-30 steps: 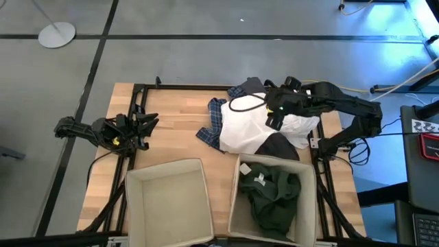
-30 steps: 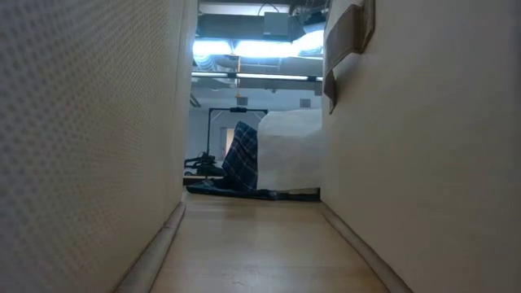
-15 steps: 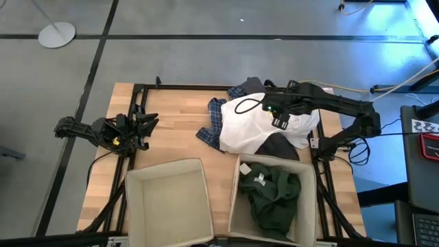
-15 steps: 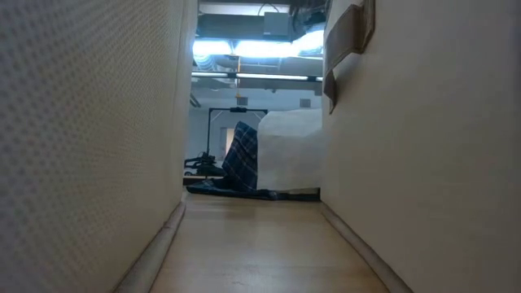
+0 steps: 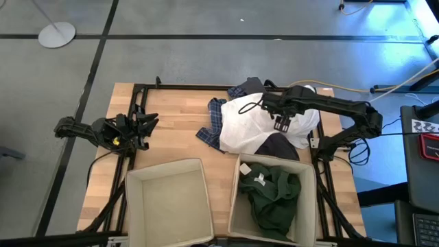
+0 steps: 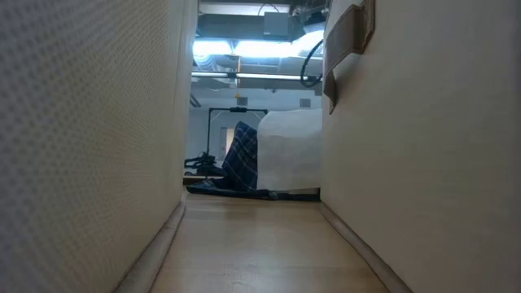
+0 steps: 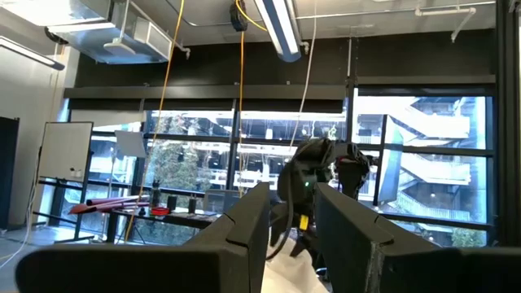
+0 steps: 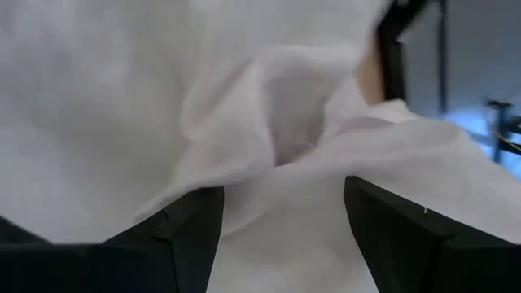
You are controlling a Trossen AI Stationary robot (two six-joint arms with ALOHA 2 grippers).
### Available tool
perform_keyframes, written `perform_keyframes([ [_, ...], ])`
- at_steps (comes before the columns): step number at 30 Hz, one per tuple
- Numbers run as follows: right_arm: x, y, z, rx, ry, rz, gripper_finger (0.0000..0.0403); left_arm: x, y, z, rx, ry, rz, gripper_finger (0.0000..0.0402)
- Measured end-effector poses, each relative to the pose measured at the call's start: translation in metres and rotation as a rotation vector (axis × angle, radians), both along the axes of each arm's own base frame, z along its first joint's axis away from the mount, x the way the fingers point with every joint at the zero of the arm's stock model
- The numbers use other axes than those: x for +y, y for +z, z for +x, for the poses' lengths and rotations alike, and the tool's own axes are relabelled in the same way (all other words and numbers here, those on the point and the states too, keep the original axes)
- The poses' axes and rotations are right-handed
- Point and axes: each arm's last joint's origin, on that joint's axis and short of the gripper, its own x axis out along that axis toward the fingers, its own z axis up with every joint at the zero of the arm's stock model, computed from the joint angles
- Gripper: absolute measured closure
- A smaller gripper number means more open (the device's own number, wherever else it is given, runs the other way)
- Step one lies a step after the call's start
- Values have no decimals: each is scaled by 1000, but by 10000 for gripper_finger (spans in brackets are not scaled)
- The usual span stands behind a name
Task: Sort clothes
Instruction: Put the white shirt into the left laundry organizer
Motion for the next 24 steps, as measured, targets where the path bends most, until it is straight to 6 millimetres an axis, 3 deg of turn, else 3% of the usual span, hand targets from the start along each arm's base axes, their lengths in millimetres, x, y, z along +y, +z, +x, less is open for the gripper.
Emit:
perform_keyframes([
  [5,2,-3,-4,34,21,66,148,0,0,0,0,0,0,313],
  [10,3,22,-6,22,-14,62,148,0,0,0,-2,1,1,313],
  [14,5,44,-6,-81,-26,77,148,0,0,0,-2,0,0,313],
  [17,8,50,-7,-179,-14,140,148,0,0,0,0,0,1,313],
  [20,8,40,-10,-171,-26,122,148,0,0,0,4,0,1,313],
  [24,7,6,-9,-114,-30,118,148,0,0,0,4,0,1,313],
])
